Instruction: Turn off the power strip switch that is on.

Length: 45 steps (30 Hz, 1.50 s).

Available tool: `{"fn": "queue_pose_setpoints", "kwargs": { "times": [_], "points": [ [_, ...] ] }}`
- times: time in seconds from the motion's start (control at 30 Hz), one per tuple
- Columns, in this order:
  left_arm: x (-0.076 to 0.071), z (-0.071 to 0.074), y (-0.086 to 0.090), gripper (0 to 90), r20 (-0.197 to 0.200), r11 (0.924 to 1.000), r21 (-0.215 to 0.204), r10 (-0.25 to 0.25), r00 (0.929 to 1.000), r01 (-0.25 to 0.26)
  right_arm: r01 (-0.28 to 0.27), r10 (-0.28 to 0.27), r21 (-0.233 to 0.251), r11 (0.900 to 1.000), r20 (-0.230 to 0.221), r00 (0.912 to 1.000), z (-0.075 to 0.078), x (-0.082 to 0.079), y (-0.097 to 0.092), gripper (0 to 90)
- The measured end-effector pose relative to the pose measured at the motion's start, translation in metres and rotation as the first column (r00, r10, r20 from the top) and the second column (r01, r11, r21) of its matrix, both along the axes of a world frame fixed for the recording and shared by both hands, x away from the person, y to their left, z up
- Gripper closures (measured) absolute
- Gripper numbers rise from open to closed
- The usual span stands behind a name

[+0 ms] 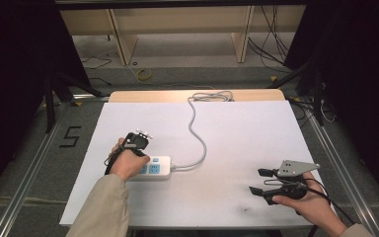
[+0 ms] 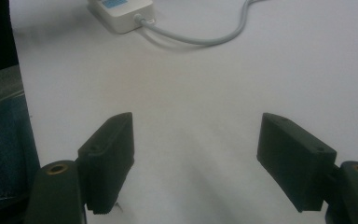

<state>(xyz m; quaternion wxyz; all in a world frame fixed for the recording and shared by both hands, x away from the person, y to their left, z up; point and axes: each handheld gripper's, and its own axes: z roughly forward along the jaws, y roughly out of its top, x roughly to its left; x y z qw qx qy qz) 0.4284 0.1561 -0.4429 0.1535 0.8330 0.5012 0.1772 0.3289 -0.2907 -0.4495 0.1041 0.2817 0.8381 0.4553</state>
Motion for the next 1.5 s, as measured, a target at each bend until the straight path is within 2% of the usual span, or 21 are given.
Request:
{"fn": "queue_pose_setpoints", "kwargs": {
  "times": [0.4,0.67,0.8,0.93,1.33,1.5],
  "points": [
    [-0.0002,-0.0001,0.0002,90.0,0.003,1.0,-0.002,0.0,1.0,0.0,0.0,0.0,0.0,1.0,0.0,1.0,0.0001,0.0,-0.0002,27.8],
    [-0.0004,0.0,-0.0008,90.0,0.006,0.9999,0.013,-0.01,0.9999,0.01,-0.003,0.003,-0.004,1.0,0.001,1.0,0.0003,0.0,-0.0006,27.8],
    [-0.0001,0.0001,0.0009,90.0,0.003,1.0,-0.007,-0.002,1.0,0.002,-0.004,0.004,-0.002,1.0,0.003,1.0,0.0003,0.0004,-0.001,27.8],
    [-0.0002,0.0001,0.0002,90.0,0.004,1.0,-0.001,-0.006,1.0,0.006,-0.003,0.003,-0.002,1.0,0.003,1.0,0.0004,0.0002,-0.0011,27.7],
    [0.0006,0.0004,0.0041,90.0,-0.002,0.9995,-0.031,-0.001,1.0,0.001,0.003,-0.003,0.002,1.0,-0.004,1.0,0.0008,-0.0004,-0.0015,27.7],
    [0.0006,0.0004,0.0044,90.0,-0.002,0.9995,-0.031,-0.004,1.0,0.004,0.003,-0.003,0.002,1.0,-0.002,1.0,0.0009,-0.0005,-0.0015,27.8]
  ]
}}
